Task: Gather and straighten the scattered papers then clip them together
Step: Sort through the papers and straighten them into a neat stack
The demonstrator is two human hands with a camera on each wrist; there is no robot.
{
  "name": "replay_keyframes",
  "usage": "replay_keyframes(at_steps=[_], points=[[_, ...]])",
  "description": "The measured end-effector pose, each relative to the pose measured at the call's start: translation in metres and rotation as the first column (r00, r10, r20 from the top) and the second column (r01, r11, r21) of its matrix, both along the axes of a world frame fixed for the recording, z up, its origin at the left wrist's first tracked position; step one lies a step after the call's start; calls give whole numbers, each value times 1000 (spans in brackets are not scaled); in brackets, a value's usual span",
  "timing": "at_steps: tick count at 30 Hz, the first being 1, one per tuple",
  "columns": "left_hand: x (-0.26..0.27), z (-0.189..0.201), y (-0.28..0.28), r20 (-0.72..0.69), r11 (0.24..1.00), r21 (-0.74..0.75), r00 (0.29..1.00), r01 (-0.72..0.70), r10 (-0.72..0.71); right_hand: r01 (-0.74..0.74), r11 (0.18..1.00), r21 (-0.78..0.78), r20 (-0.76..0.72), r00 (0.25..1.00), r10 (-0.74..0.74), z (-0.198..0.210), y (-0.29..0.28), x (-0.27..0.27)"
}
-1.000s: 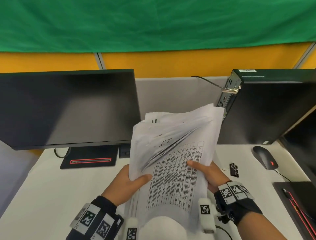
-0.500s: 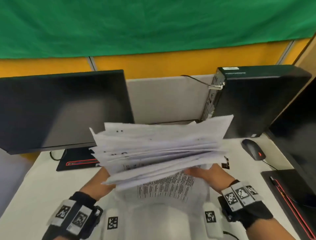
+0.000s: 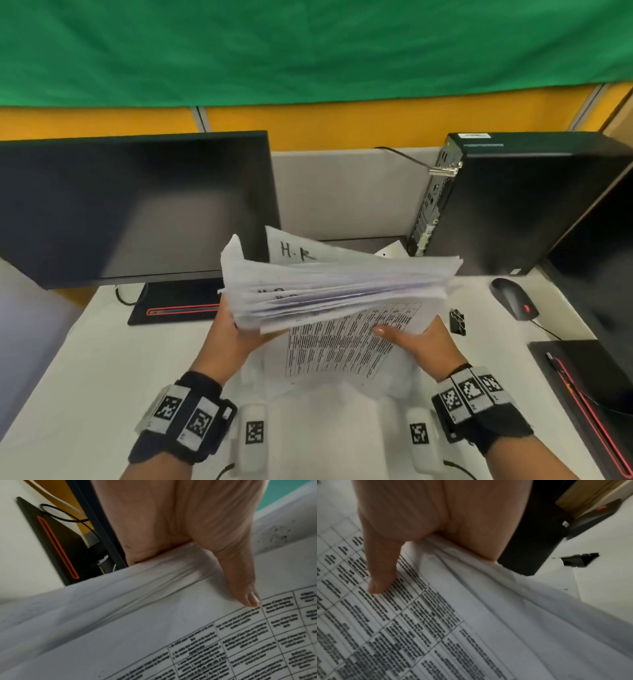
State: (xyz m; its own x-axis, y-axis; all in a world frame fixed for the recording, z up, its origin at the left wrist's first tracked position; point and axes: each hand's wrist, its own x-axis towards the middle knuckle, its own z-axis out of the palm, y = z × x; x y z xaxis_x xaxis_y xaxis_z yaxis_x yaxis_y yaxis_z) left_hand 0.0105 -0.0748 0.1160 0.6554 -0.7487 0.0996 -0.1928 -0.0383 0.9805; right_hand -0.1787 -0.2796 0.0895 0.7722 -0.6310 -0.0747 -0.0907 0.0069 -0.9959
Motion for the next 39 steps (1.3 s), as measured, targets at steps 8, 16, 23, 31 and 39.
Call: replay_keyframes(at_steps=[8, 16, 23, 31, 39], points=[[12, -23, 16, -14, 982, 77, 984, -175, 176, -84, 996, 22, 40, 996, 83, 8, 6, -5], [0, -18, -1, -88, 964, -50, 963, -261, 256, 28, 998, 57, -94, 995, -22, -2, 8, -6], [-13, 7, -11, -126, 988, -21, 980, -156, 152, -44, 997, -65, -144, 989, 34, 11, 19, -7], [15, -62, -17, 135, 890, 444, 990, -99, 43, 277, 960, 38, -214, 941, -263, 9, -24, -58], [-59, -156, -80, 412, 598, 790, 606, 135, -681, 410, 911, 33, -540, 775, -329, -30, -50, -119]])
